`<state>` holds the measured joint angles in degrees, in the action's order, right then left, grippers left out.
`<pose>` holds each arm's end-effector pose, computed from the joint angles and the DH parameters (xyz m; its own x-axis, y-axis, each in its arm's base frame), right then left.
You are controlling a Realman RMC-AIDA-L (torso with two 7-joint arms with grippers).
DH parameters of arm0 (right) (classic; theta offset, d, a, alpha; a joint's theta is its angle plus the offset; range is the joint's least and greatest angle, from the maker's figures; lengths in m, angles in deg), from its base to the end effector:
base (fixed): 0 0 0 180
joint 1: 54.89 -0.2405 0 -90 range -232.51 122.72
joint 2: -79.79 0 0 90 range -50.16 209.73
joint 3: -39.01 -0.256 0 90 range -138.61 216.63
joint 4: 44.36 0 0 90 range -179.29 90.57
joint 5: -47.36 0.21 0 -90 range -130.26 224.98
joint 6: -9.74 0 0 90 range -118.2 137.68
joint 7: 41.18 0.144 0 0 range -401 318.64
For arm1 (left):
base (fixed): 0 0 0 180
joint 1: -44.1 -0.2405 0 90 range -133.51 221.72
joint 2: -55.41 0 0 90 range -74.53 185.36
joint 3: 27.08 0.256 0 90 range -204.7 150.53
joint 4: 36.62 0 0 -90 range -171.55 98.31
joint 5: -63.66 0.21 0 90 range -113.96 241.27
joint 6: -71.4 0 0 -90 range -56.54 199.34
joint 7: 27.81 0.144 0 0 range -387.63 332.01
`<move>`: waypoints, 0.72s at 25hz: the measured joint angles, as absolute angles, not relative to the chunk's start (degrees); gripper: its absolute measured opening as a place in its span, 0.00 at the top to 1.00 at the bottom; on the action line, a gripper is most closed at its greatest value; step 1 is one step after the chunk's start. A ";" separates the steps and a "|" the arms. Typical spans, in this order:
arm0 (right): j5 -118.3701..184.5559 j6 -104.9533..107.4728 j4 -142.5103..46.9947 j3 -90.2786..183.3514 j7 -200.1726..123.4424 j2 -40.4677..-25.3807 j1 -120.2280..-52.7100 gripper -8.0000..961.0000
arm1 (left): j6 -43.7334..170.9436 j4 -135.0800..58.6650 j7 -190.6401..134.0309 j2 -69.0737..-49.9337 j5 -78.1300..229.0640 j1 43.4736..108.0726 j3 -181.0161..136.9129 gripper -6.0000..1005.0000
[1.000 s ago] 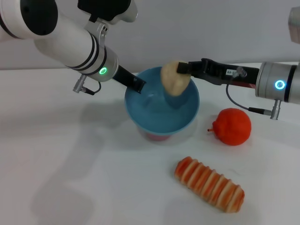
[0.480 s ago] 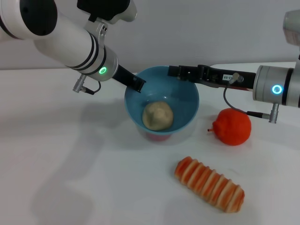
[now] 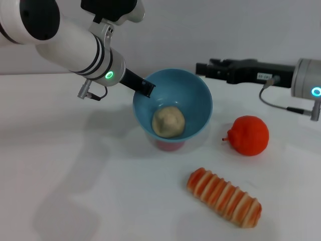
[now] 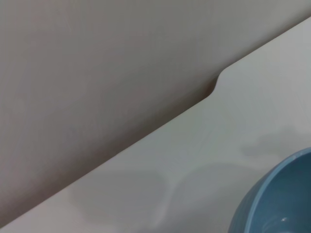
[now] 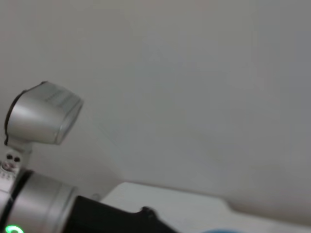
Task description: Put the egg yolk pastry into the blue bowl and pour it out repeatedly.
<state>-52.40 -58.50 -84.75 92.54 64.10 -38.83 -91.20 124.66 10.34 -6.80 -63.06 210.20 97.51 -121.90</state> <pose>0.2082 0.4033 0.0017 0.5770 -0.5191 -0.6306 -0.7312 -0.6724 -0.1155 -0.1376 0.4463 -0.0560 0.7594 0.6469 0.0693 0.5608 -0.5968 -0.5739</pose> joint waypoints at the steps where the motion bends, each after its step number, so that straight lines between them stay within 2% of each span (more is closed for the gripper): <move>1: -52.39 -57.91 -85.61 92.54 62.53 -38.83 -90.87 0.42 | 124.61 10.34 -6.80 -63.06 210.19 97.47 -121.89 0.99; 12: -49.56 -42.83 -89.75 92.76 39.29 -39.37 -88.58 0.42 | 123.62 10.10 -6.80 -63.07 208.96 97.30 -121.82 0.99; 18: -19.33 -39.31 -81.19 93.38 8.94 -39.54 -86.29 0.42 | 121.59 10.37 -6.80 -63.06 208.73 96.01 -121.82 0.99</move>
<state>-19.33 -39.31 -81.19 93.38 8.94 -39.54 -86.29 121.59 10.37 -6.80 -63.06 208.73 96.01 -121.82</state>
